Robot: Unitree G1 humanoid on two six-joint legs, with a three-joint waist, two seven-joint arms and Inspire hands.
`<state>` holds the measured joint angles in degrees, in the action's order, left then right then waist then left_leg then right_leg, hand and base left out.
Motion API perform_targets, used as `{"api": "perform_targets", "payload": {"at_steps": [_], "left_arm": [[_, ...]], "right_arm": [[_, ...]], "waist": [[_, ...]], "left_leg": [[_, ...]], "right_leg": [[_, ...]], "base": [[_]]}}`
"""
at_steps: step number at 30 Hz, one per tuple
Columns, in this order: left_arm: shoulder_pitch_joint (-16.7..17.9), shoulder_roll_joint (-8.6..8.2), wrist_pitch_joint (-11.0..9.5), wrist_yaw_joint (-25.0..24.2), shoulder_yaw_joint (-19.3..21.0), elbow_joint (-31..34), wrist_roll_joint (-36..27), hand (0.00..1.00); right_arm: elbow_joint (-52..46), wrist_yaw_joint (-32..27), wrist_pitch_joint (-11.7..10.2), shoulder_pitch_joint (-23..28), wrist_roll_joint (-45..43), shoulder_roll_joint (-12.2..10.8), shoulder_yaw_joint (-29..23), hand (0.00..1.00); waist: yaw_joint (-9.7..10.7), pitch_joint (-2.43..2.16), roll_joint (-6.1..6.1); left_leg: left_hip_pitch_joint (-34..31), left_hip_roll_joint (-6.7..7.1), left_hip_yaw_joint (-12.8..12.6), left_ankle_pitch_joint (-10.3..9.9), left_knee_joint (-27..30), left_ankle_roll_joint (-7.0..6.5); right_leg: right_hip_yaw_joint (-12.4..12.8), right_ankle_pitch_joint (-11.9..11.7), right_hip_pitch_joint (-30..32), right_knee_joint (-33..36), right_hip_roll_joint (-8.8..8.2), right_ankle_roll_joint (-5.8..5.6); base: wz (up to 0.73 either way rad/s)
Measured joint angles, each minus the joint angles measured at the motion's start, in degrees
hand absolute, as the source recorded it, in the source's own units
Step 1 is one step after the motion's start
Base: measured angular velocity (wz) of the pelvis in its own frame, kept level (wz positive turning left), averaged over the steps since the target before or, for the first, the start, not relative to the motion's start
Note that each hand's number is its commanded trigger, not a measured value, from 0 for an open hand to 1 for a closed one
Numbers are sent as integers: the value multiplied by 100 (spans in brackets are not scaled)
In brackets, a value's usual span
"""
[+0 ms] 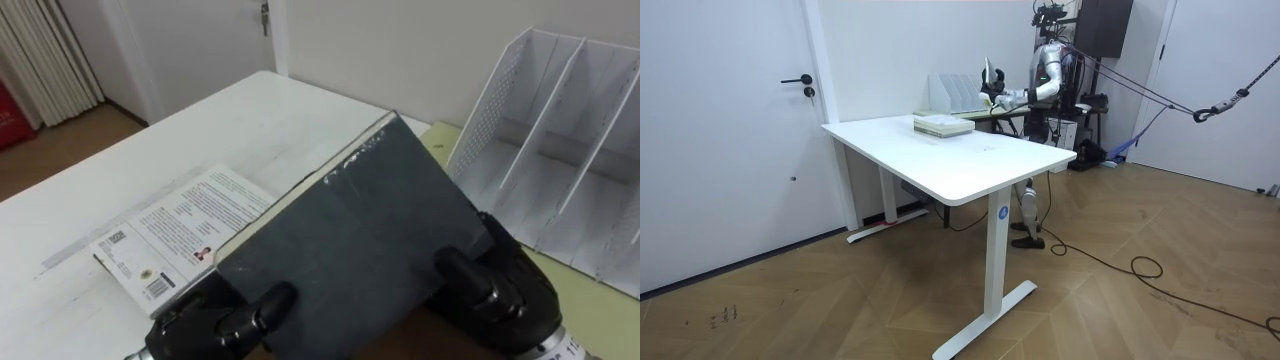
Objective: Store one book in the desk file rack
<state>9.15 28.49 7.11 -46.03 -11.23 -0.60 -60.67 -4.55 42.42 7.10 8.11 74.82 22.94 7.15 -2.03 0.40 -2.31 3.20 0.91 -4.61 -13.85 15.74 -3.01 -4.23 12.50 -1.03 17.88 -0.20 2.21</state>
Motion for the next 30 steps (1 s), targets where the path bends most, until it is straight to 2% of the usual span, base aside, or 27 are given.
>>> {"api": "perform_targets", "payload": {"at_steps": [20,21,22,26,30], "left_arm": [[-10,-9,129,-177,-23,0,7,100],[-10,-11,129,-178,-23,0,13,84],[-9,-14,129,-180,-26,0,14,0],[-8,-12,128,-128,-27,1,49,0],[-6,-53,100,110,8,-36,136,0]], "right_arm": [[-3,-47,-8,-54,-16,-12,49,100],[-3,-49,-12,-54,-18,-18,49,100],[-6,-53,-17,-55,-21,-26,49,100],[-6,-151,-19,-87,-43,-26,48,100],[-1,-420,-22,-180,-130,-9,-108,100]], "waist": [[-1,15,45],[-2,16,49],[0,16,49],[22,18,58],[31,40,104]], "left_leg": [[-5,-8,-1,-7,6,11],[-6,-8,-1,-8,7,11],[-9,-8,0,-8,7,11],[-13,-9,5,-8,-7,11],[28,-11,9,-7,-13,13]], "right_leg": [[6,1,-4,-1,9,2],[6,1,-5,-2,9,2],[4,1,-4,-7,9,2],[4,1,-5,-18,13,2],[2,0,-46,-40,19,5]], "base": [[0],[0],[0],[0],[1]]}}
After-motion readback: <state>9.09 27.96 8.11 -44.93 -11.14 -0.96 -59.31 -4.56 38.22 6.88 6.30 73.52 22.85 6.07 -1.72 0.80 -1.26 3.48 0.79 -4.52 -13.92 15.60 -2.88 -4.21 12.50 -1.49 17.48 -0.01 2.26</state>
